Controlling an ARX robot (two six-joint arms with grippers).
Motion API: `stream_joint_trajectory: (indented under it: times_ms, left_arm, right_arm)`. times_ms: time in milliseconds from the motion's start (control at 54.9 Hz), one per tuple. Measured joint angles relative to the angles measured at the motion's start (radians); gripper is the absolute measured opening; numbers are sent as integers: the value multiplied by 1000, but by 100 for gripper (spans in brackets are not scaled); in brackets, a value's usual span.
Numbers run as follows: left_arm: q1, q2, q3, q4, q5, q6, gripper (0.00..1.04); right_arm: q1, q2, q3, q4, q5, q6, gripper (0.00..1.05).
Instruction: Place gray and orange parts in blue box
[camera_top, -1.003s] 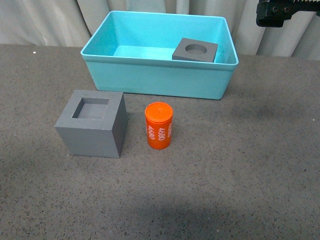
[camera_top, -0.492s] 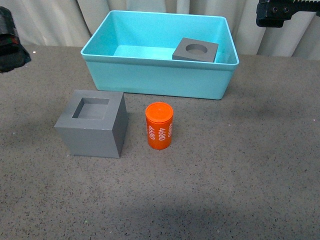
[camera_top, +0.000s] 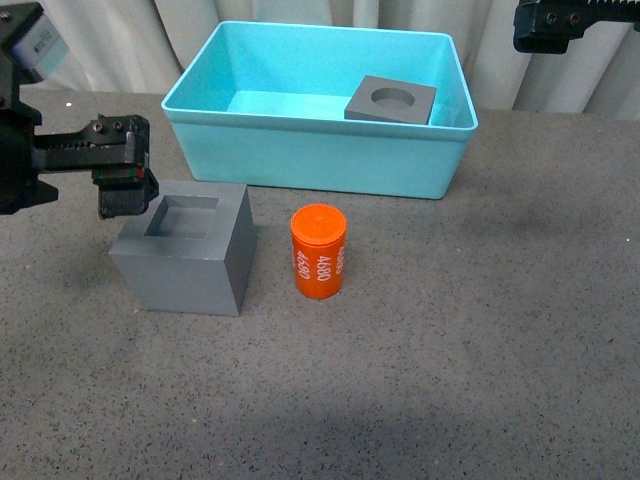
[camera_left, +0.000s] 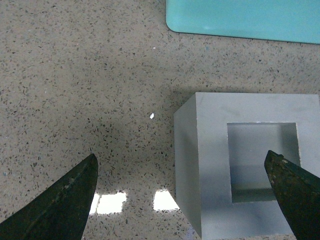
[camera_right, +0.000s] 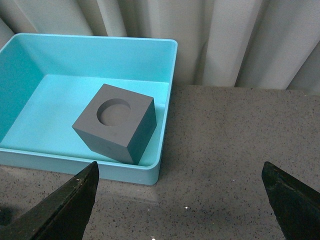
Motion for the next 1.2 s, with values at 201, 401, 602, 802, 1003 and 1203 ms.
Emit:
stream_joint_trajectory:
  times_ms: [201,401,602,802,1003,1203]
  left_arm:
    - [-13,70,33,11,16,48,98]
    - [-10,122,70,-6,14,64,84]
    - [-4,153,114,-60,28,55,57]
    - [-5,157,129,-74,63,48,27]
    - [8,111,122,-95,49,14,18]
    - [5,-113,121,-69,6,-50,18]
  right_arm:
    - [0,0,0,0,0,0,95]
    - [0,0,0,0,0,0,95]
    - [0,0,0,0,0,0,95]
    - [0,0,0,0,0,0,95]
    - [-1,0,0,0,0,0,95]
    - [-1,0,0,0,0,0,95]
